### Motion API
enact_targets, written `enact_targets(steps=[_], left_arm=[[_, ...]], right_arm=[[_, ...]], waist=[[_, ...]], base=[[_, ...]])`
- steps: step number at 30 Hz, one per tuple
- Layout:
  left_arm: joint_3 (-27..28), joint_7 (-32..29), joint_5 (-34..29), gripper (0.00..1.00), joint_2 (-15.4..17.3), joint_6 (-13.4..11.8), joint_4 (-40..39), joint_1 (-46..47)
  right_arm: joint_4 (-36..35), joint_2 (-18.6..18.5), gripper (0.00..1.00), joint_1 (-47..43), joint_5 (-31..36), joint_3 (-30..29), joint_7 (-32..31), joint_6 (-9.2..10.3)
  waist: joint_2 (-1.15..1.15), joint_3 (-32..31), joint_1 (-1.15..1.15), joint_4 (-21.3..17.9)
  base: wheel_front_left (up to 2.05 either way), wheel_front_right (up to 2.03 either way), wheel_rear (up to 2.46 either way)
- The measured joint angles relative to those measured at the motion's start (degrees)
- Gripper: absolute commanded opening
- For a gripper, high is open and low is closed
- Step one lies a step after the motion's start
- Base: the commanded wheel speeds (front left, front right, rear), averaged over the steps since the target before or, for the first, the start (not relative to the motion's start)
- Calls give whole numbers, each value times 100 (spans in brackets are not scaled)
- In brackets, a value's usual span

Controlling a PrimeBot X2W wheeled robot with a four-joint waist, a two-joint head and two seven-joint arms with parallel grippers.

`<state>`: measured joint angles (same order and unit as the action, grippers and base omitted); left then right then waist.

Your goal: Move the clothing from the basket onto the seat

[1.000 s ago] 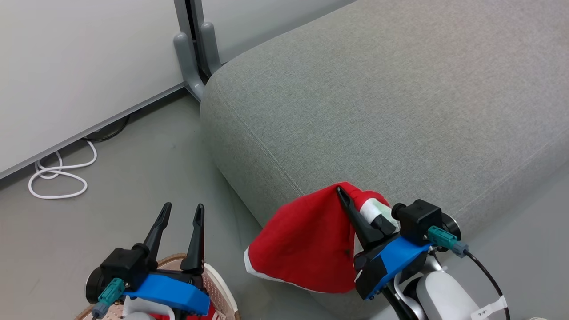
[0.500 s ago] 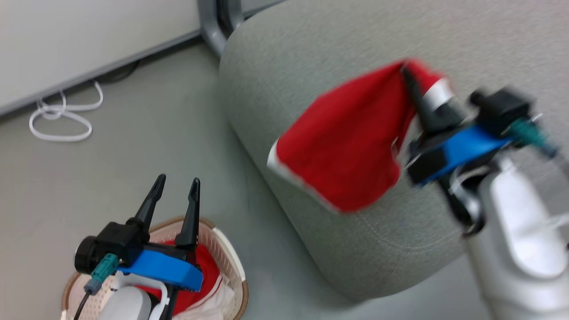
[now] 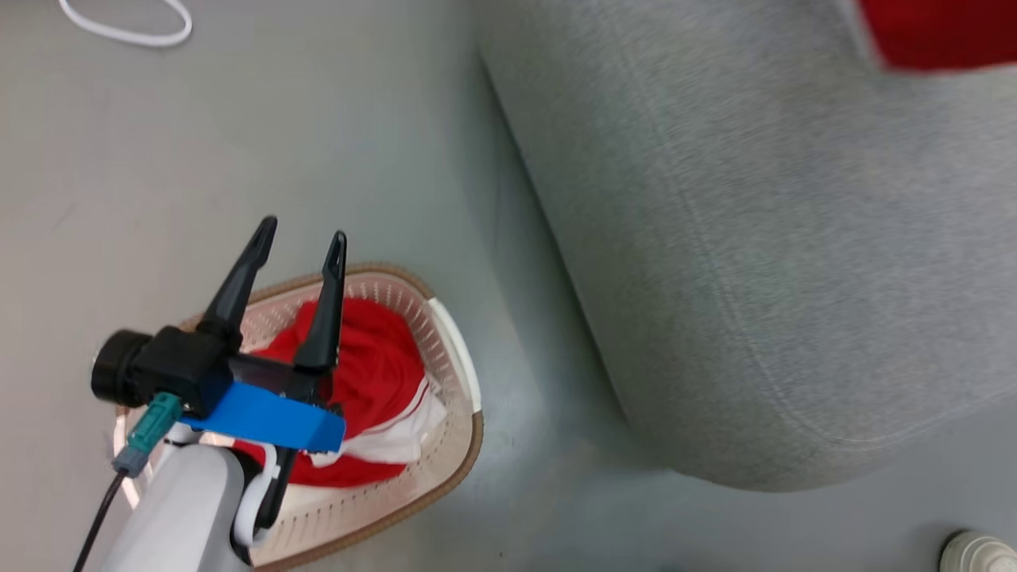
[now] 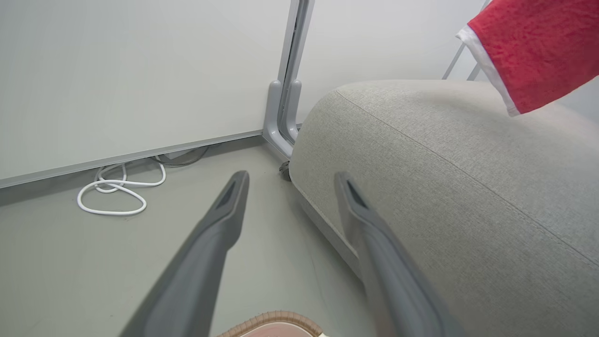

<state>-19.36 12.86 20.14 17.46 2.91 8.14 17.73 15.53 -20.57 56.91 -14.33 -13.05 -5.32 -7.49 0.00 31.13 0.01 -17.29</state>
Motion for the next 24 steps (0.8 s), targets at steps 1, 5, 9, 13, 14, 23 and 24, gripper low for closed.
enact_targets(steps=[1,5,9,13,14,23,24], left_arm=[[-1,1,-14,100,18,10,-68,46],[-60,-24,-97,100,59,19,-249,237],[-174,-34,-174,100,70,66,-409,438],[-198,-32,-199,100,89,100,-448,513],[-193,-15,-198,100,91,99,-439,511],[-183,85,-66,100,13,99,-167,483],[-172,93,-42,100,1,93,-110,461]], right_arm=[[29,-55,0,104,12,-144,10,0],[405,-123,0,272,122,-606,-12,0],[1005,-123,0,209,354,-992,87,0],[1709,119,8,-30,512,-1216,180,-1],[1849,148,10,-80,542,-1288,220,-1],[2557,308,100,-364,698,-1363,684,0],[2602,366,100,-421,680,-1345,735,0]], waist=[[0,107,0,48],[0,492,0,253],[0,784,0,471],[0,983,1,662],[0,1001,0,703],[0,654,0,816],[0,575,-1,814]], base=[[0,0,0],[0,0,0],[0,0,0],[0,0,0],[0,0,0],[0,0,0],[0,0,0]])
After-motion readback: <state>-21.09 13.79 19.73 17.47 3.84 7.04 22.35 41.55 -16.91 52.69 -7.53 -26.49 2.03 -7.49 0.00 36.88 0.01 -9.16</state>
